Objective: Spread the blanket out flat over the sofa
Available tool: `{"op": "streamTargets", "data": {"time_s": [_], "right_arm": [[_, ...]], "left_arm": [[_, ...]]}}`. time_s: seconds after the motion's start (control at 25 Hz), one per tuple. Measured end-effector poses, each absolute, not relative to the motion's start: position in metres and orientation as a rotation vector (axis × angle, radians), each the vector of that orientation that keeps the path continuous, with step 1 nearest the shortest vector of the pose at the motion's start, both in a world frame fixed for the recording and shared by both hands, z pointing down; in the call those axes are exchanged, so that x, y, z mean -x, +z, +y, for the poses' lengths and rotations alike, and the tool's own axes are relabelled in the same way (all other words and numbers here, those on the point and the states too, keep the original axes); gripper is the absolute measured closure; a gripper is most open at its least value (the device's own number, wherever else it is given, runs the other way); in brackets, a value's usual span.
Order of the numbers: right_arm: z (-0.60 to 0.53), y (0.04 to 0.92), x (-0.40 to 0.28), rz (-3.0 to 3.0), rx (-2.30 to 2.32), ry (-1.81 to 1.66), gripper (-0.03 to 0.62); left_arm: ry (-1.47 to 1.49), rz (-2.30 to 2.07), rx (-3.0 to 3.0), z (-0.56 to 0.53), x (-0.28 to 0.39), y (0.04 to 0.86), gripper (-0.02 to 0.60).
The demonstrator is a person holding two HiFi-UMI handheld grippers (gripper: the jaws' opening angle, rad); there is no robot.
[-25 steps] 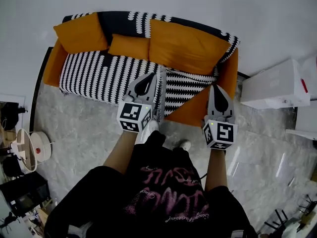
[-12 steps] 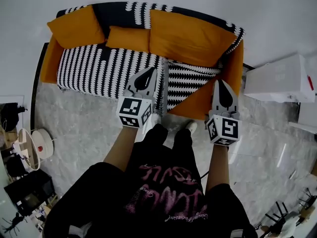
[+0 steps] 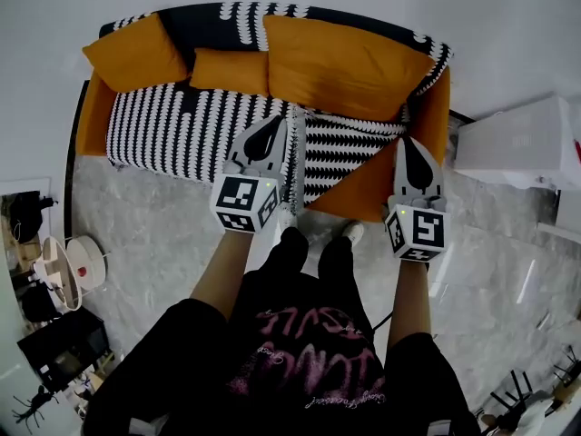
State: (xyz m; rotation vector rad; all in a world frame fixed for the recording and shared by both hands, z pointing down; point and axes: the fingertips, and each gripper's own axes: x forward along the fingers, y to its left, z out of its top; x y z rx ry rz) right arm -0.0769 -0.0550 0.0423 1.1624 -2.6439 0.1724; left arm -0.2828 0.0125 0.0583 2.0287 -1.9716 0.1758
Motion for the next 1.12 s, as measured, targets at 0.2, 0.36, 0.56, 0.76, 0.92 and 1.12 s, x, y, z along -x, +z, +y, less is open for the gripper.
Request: {"op": "streamTargets", "data": {"time_s": [0.2,0.36,0.56,0.76,0.92,1.12], "right_arm": [[-0.069,0.058,0.077,-2.643,-1.16,0.192,0.572],[-0.07,0.076,0.078,-2.635,-1.161,0.242,0.572],[-0.071,0.095,0.079,-2.632,-1.162,0.294,0.572],[-0.07,0.112,0.08,-2.623,-1.157,0.329,0.572],[-0.073,0.128,0.083,-2.615,-1.154,0.352,0.572],[-0.075,0.146,0.085,-2.61,-1.141,0.392,0.572]], "left_arm": [[0.186,-1.972,-2.015,-0.004,0.281,0.073,0.572],[0.199,-1.962,-1.991,-0.009,0.28,0.091,0.572],[0.221,-1.949,-1.97,-0.012,0.28,0.111,0.572],[0.244,-1.931,-1.947,-0.008,0.278,0.13,0.572],[0.257,-1.928,-1.925,-0.011,0.28,0.146,0.572],[0.26,-1.926,-1.904,-0.014,0.282,0.161,0.572]]}}
